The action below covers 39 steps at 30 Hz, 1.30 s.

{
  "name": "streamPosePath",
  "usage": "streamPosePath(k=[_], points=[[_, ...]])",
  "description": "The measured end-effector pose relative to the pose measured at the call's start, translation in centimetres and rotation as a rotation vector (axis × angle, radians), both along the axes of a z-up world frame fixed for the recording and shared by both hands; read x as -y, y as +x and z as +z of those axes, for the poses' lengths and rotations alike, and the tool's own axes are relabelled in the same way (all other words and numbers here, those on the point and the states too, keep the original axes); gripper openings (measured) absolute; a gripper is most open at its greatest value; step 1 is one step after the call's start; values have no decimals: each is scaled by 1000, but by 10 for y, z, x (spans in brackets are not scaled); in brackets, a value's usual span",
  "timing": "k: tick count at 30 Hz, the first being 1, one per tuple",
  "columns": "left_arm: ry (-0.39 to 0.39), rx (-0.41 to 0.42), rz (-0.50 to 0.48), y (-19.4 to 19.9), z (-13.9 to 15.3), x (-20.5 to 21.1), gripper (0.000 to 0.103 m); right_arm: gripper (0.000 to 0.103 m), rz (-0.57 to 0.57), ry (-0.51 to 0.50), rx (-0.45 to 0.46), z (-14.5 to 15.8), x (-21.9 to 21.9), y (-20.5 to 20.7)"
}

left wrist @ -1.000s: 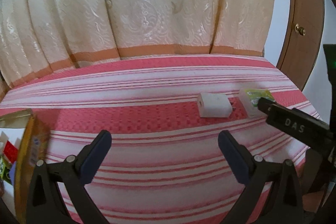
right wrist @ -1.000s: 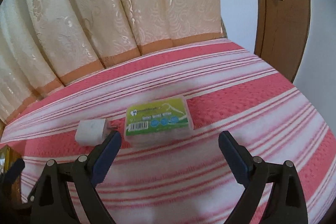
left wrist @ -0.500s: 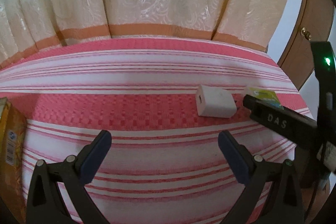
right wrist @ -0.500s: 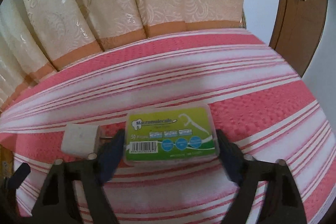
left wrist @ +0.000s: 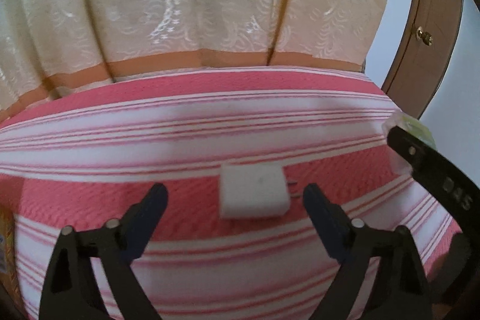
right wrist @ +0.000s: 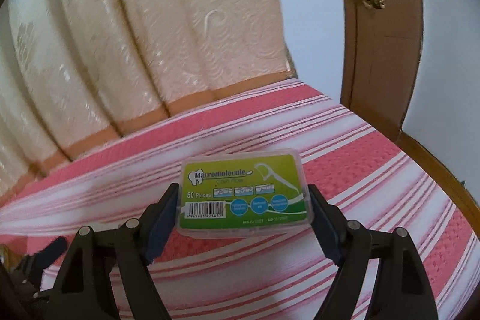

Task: Organize rigid objects
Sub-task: 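Grasp the white plug with the left gripper and lift it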

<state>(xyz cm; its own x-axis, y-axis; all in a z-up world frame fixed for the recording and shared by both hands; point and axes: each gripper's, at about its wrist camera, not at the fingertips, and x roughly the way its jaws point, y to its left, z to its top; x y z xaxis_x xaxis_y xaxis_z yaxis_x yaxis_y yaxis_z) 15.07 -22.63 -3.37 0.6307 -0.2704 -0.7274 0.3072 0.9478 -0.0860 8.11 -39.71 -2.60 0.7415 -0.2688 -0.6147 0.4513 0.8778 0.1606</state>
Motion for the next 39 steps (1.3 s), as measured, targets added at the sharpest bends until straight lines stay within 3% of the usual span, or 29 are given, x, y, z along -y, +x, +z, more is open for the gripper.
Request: streamPosePath(k=[4, 12, 15, 17, 19, 27, 29, 30, 33, 36, 39], points=[[27, -52, -15, 17, -8, 11, 84, 83, -3, 18, 15, 2, 1, 0], [46, -85, 5, 23, -17, 8, 90, 83, 16, 34, 16, 2, -3, -1], [46, -76, 12, 21, -16, 4, 78, 83, 17, 43, 12, 1, -2, -1], [26, -65, 29, 20, -14, -3, 60, 83, 15, 42, 12, 2, -2, -1], [-21, -66, 45, 22, -13, -14, 49, 83, 15, 41, 10, 1, -2, 0], [-63, -65, 10, 19, -12, -21, 48, 83, 14, 49, 3, 0, 0, 1], [-80, -52, -33, 14, -9, -21, 22, 83, 14, 54, 5, 0, 0, 1], [-67, -33, -51, 10, -7, -18, 19, 83, 14, 53, 8, 0, 0, 0], [-23, 40, -72, -4, 1, -13, 19, 83, 20, 53, 30, 2, 0, -2], [-31, 23, -84, -6, 0, -16, 20, 83, 24, 45, 39, 4, -2, -3], [-95, -5, -35, -1, 1, -33, 40, 83, 27, 53, 35, 2, -1, -3]])
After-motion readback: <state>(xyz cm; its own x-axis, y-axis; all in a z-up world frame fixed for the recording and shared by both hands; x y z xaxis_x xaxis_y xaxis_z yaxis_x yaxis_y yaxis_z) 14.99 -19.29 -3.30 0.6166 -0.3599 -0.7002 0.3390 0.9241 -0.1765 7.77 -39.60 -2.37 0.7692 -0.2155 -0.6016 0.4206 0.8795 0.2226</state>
